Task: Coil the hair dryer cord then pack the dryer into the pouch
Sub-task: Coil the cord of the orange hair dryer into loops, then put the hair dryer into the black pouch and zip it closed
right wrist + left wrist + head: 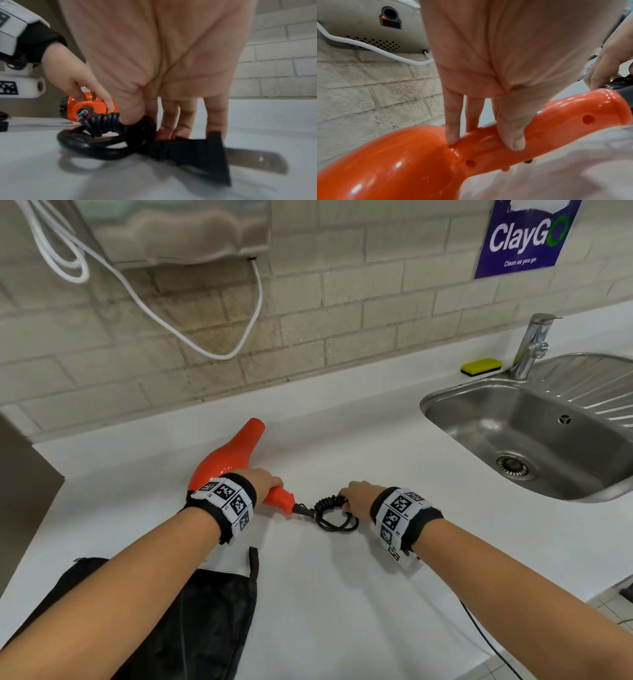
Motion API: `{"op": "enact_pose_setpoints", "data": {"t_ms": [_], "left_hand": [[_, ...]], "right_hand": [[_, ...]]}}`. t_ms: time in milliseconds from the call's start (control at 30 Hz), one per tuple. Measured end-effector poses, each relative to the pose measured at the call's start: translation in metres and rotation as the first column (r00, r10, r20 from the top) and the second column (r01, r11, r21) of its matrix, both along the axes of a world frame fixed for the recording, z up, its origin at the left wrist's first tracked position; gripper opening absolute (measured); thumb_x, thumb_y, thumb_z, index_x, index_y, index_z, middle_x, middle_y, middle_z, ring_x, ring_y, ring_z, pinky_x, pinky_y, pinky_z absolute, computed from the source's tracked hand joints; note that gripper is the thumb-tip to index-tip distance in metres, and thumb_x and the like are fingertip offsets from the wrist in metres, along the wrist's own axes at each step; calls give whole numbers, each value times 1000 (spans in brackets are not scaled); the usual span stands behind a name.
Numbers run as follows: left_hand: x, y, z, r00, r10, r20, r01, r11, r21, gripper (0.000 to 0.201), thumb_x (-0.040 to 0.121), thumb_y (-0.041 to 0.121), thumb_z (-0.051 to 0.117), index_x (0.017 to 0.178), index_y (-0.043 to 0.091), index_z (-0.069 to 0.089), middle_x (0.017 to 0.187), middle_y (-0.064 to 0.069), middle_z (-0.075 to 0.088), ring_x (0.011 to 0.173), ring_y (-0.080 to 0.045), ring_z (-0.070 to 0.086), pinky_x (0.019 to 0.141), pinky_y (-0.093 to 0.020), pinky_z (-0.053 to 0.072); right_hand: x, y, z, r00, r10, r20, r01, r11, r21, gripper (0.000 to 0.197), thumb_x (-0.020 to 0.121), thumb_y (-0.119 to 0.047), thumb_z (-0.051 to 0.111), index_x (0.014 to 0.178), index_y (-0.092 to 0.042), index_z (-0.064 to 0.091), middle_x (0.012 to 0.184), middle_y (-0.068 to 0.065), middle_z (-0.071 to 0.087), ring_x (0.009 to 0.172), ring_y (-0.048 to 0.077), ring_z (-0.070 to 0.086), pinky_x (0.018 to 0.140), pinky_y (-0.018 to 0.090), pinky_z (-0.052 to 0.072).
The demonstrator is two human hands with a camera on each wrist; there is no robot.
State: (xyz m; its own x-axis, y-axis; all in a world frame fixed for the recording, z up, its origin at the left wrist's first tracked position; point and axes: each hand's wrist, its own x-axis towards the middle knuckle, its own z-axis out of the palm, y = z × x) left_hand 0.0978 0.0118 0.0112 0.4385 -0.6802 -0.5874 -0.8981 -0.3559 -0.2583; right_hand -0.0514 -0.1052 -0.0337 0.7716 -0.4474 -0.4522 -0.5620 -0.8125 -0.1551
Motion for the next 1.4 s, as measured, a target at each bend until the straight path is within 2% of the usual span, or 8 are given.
{"op": "enact_pose_setpoints", "data": {"t_ms": [200,367,533,733,867,1100,1233,1400], "left_hand": [[4,7,-18,999,-21,42,26,991,-133,68,83,7,55,142,26,26,141,-2,42,126,-27,43,103,-43,37],[-1,8,-30,999,45,-20,-49,970,-238,66,86,25,56,143,27,23,149,2,30,135,-26,30,110,-51,27],[-1,17,-25,971,116,-208,-184,919,-349,66,87,22,54,145,23,22,157,-1,10,143,-24,17,117,-42,15],[-9,55,-1,945,73,-318,-226,849,-477,45,89,18,53,133,21,45,141,-1,44,126,-20,44,104,-26,33],[-11,97,7,940,173,-294,-280,884,-374,39,90,25,51,129,21,49,136,1,48,117,-16,49,91,-21,35],[10,163,-18,923,365,-125,-370,929,-24,56,81,16,64,132,25,43,135,-3,45,121,-22,47,102,-35,41],[16,181,-29,898,412,-152,-428,899,-94,62,78,14,68,132,24,39,130,-5,47,117,-23,49,101,-36,41],[19,183,-37,912,391,-125,-408,897,-168,43,79,19,68,117,15,49,121,-6,53,110,-23,52,92,-34,43]], "right_hand": [[2,1,0,999,-26,41,26,1000,3,39,94,-16,44,132,-7,41,128,17,45,118,31,49,95,35,42],[1,1,-2,992,-58,111,56,998,24,42,93,-13,45,133,-7,36,133,17,44,117,30,50,94,34,43],[2,6,3,988,-63,141,62,998,15,46,93,-18,47,136,-10,33,136,14,39,118,29,50,93,34,43],[8,34,15,976,38,212,-6,989,-150,43,91,-22,48,132,-13,39,130,13,39,119,31,40,94,39,43],[18,67,25,933,214,290,-235,971,38,33,91,-25,50,122,-15,51,120,11,51,109,28,53,88,34,43],[38,122,22,881,444,166,-473,848,240,41,92,-24,49,132,-17,44,134,3,51,119,20,49,93,25,35],[49,144,12,861,502,85,-506,827,244,55,88,-27,56,136,-12,34,136,7,49,119,26,48,99,31,36],[56,160,-1,842,539,33,-535,826,176,46,82,-18,63,122,-5,45,117,14,57,98,27,52,79,30,39]]}}
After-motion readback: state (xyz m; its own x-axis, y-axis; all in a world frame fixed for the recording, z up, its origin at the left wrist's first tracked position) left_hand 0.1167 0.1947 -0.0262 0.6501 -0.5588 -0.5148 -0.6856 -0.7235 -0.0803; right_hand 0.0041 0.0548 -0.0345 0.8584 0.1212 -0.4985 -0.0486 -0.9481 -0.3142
